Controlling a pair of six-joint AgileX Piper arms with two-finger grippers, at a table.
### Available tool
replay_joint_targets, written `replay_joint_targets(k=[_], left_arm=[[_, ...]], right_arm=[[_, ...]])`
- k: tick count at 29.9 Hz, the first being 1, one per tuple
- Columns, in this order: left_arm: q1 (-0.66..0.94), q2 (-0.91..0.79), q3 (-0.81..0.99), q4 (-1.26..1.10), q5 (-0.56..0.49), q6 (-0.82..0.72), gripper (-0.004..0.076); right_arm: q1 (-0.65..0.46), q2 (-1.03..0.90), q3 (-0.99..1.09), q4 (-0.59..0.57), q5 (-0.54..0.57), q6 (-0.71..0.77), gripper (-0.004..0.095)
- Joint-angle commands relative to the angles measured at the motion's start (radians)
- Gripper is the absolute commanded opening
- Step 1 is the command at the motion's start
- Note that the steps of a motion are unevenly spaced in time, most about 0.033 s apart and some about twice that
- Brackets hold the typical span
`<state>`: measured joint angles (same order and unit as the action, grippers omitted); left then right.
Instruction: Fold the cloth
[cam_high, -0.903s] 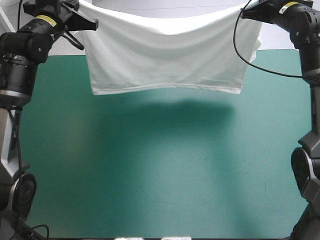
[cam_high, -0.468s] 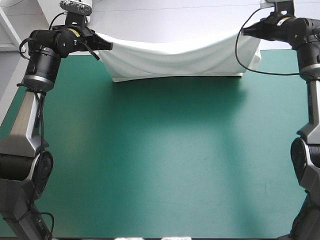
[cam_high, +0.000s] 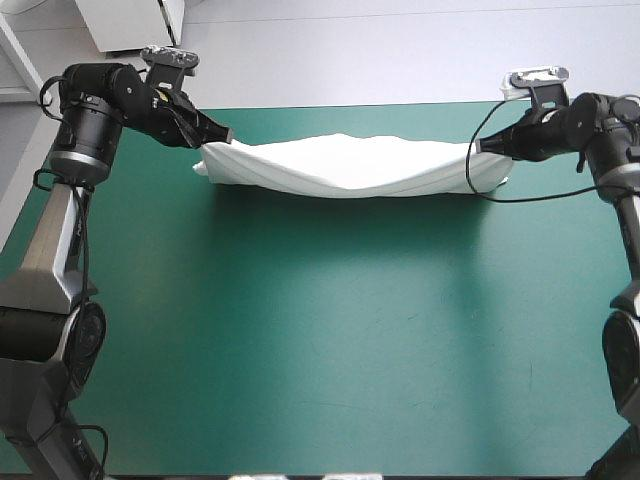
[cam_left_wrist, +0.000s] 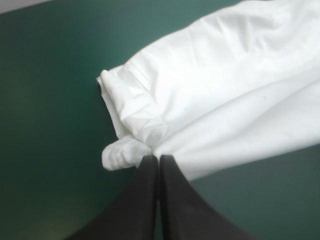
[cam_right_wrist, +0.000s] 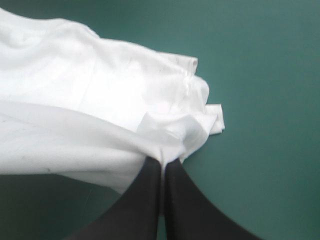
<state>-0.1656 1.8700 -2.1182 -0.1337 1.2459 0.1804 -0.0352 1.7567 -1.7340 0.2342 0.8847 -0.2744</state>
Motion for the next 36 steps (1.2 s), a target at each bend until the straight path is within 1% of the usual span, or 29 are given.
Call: replay_joint_targets(k=[1, 6, 10, 13, 20, 26, 32, 33, 36], left_arm=[[-0.005, -0.072, 0.066, -0.062, 0.042, -0.041, -0.0009], [-0.005, -0.167, 0.318, -0.092, 0.042, -0.041, -0.0009], [-0.005, -0.272, 0.563, -0.097, 0.042, -0.039, -0.0009], [-0.005, -0.332, 0.703, -0.103, 0.042, -0.031, -0.0009], [-0.005, -0.459, 0.983, -0.121, -0.021, -0.001, -0.0009], [-0.005, -0.482, 1.118, -0.121, -0.052, 0.016, -0.0009], [-0.005, -0.482, 1.158, -0.112, -0.071, 0.025, -0.0009], [-0.005, -0.482, 1.158, -0.112, -0.071, 0.025, -0.0009], [-0.005, -0.482, 1.158, -0.076, -0.029, 0.025, -0.0007]], right_arm=[[-0.009, -0.139, 0.117, -0.013, -0.061, -0.014, -0.0017], [-0.009, -0.258, 0.359, -0.026, -0.078, -0.014, -0.0017], [-0.007, -0.330, 0.505, -0.026, -0.089, -0.013, -0.0017], [-0.005, -0.367, 0.601, -0.021, -0.086, -0.013, -0.0017], [0.000, -0.435, 0.795, -0.025, -0.079, -0.011, -0.0017], [0.049, -0.459, 0.893, -0.030, -0.050, -0.013, -0.0017], [0.071, -0.459, 0.935, -0.057, -0.025, -0.014, -0.0017], [0.071, -0.461, 0.935, -0.066, -0.021, -0.009, -0.0017], [0.071, -0.477, 0.935, -0.094, -0.007, 0.015, -0.0014]])
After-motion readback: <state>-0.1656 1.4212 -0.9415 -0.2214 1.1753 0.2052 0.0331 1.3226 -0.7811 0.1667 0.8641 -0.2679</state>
